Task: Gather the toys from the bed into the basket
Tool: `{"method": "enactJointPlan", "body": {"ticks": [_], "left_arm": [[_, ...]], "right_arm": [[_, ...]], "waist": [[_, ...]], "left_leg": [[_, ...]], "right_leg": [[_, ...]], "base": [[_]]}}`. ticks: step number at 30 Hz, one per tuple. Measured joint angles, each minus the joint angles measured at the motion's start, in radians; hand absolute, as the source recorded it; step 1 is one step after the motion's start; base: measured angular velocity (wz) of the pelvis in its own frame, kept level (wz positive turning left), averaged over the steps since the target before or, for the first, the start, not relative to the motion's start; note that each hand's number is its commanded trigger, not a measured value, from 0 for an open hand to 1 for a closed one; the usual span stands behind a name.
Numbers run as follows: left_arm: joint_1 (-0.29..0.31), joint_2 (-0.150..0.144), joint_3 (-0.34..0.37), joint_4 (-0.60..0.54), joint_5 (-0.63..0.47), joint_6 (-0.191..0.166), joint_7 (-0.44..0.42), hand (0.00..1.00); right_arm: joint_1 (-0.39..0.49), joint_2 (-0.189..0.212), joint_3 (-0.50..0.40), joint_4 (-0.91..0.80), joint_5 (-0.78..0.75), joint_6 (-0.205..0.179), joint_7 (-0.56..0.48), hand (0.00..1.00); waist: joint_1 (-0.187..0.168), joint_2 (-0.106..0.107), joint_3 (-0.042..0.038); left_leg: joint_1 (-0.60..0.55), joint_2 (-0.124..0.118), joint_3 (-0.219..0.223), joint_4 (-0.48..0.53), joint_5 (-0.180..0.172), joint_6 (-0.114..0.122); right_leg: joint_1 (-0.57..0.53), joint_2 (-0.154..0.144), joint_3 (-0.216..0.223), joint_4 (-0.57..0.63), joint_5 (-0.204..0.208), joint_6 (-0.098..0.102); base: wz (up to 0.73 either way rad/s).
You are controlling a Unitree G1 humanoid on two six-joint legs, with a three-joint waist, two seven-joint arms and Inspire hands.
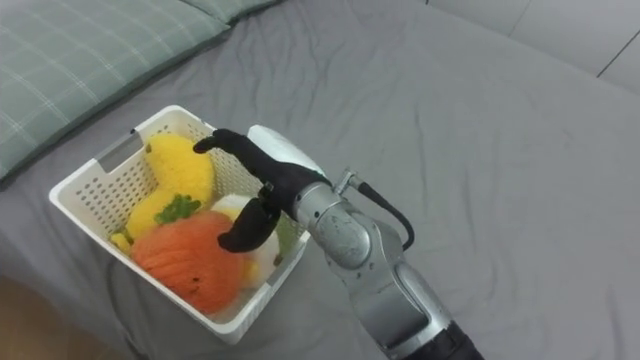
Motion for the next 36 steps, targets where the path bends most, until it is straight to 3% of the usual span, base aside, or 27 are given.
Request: {"method": "enactJointPlan", "body": {"ticks": [10,13,19,23,25,29,32,36], "left_arm": [[-0.006,0.004,0.002,0.018,-0.003,-0.003,-0.002,0.0],[0.001,0.005,0.011,0.032,-0.003,-0.003,-0.002,0.0],[0.005,0.005,0.017,0.038,-0.008,-0.019,-0.001,0.0],[0.018,0.0,0.045,0.043,-0.01,-0.046,0.001,0.0],[0.031,-0.003,0.05,0.043,-0.011,-0.054,0.001,0.0],[0.055,-0.003,0.068,0.07,-0.012,-0.095,0.002,0.0],[0.073,-0.003,0.082,0.077,-0.013,-0.124,0.004,0.0],[0.096,-0.004,0.082,0.077,-0.048,-0.128,0.021,0.0]], "right_arm": [[0.0,-0.007,-0.006,0.012,0.014,-0.006,-0.003,0.0],[0.0,-0.009,-0.025,0.013,0.052,-0.017,-0.02,0.0],[0.013,-0.018,-0.136,0.011,0.161,-0.087,-0.109,0.0],[0.096,-0.02,-0.253,-0.014,0.253,-0.15,-0.182,0.0],[0.133,-0.024,-0.31,-0.039,0.267,-0.16,-0.212,0.0],[0.181,-0.059,-0.43,-0.047,0.373,-0.228,-0.267,0.0],[0.201,-0.077,-0.525,-0.046,0.437,-0.267,-0.311,0.0],[0.239,-0.101,-0.642,-0.029,0.574,-0.277,-0.39,0.0]], "waist": [[-0.015,0.004,0.0037],[-0.031,0.01,0.0098],[-0.083,0.015,0.0124],[-0.138,0.019,0.0047],[-0.173,0.026,-0.0027],[-0.246,0.066,-0.0207],[-0.306,0.083,-0.0196],[-0.38,0.078,-0.0204]], "left_leg": [[0.001,0.0,-0.001,-0.001,0.0,0.0],[0.009,0.001,0.0,0.002,0.0,0.0],[0.004,0.001,0.003,0.006,0.0,0.0],[0.009,0.005,0.031,0.011,0.0,0.0],[0.014,0.006,0.043,0.009,-0.001,0.002],[0.06,0.015,0.098,-0.02,-0.002,0.004],[0.079,0.021,0.125,-0.035,-0.003,0.002],[0.081,0.024,0.133,-0.042,-0.003,0.001]], "right_leg": [[0.002,0.002,0.002,-0.002,0.0,0.0],[0.01,0.001,0.002,-0.002,0.0,0.0],[0.005,0.002,0.016,-0.001,0.0,0.0],[-0.007,0.004,0.048,0.0,0.001,0.001],[-0.007,0.004,0.058,0.0,0.003,0.003],[0.002,0.012,0.116,0.001,0.006,0.004],[0.009,0.019,0.143,0.002,0.007,0.003],[0.007,0.021,0.146,0.003,0.008,0.001]], "base": [[0.0],[0.0],[-0.01],[-0.17],[-0.21],[-0.37],[-0.26],[-0.08]]}}
